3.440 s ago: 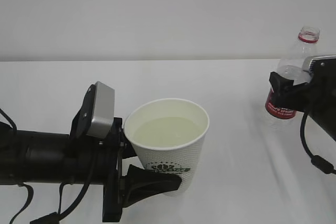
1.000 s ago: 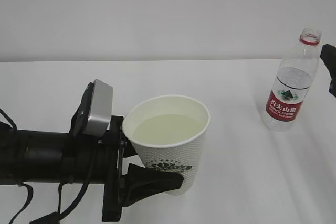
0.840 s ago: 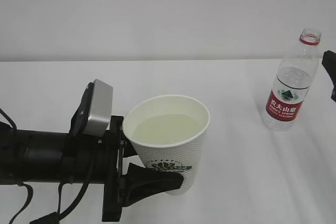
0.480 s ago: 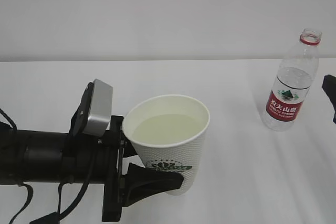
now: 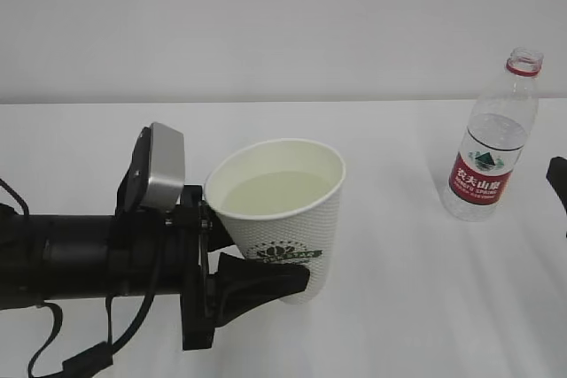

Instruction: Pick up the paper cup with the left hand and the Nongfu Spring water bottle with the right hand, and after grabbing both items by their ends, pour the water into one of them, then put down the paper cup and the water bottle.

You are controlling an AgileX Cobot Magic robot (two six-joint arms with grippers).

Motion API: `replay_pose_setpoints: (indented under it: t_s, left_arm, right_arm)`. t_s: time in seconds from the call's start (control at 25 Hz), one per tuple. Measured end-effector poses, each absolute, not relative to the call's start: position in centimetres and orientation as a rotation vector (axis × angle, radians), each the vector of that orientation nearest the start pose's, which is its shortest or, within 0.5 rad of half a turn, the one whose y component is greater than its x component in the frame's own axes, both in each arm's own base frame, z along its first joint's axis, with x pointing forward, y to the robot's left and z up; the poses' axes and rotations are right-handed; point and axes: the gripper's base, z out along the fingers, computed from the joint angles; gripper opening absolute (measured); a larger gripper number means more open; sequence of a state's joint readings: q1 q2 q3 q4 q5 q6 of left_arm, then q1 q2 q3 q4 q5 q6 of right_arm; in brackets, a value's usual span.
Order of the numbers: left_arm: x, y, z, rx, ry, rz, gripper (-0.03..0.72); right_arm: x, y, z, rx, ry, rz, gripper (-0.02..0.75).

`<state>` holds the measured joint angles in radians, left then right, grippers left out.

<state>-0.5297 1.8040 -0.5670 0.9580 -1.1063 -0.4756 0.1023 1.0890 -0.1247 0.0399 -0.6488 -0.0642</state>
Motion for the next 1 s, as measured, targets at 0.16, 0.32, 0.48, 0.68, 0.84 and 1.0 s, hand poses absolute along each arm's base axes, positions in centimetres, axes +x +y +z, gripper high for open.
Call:
replay_pose_setpoints:
  t_s: [0.16, 0.32, 0.48, 0.68, 0.84, 1.0]
  left_arm:
    - [21.5, -20.1, 15.2, 1.092, 1.531, -1.025, 0.459]
    - [22.0, -20.0, 15.3, 1.047, 1.526, -0.986, 0.459]
    - [22.5, -19.8, 15.5, 0.998, 1.520, -0.938, 0.459]
    - [23.4, -19.5, 15.7, 0.900, 1.529, -0.870, 0.459]
    - [24.0, -19.2, 15.8, 0.836, 1.534, -0.815, 0.459]
    - [24.6, -18.9, 15.9, 0.778, 1.535, -0.757, 0.459]
  right_arm:
    - [16.7, 1.5, 19.0, -0.091, 1.794, 0.037, 0.592]
    - [16.6, 1.5, 19.0, -0.087, 1.787, 0.040, 0.592]
    - [16.7, 1.5, 19.2, -0.086, 1.772, 0.040, 0.592]
    - [16.7, 1.6, 19.3, -0.106, 1.756, 0.040, 0.592]
    - [16.7, 1.6, 19.3, -0.106, 1.753, 0.041, 0.592]
    - [16.7, 1.6, 19.3, -0.103, 1.753, 0.046, 0.592]
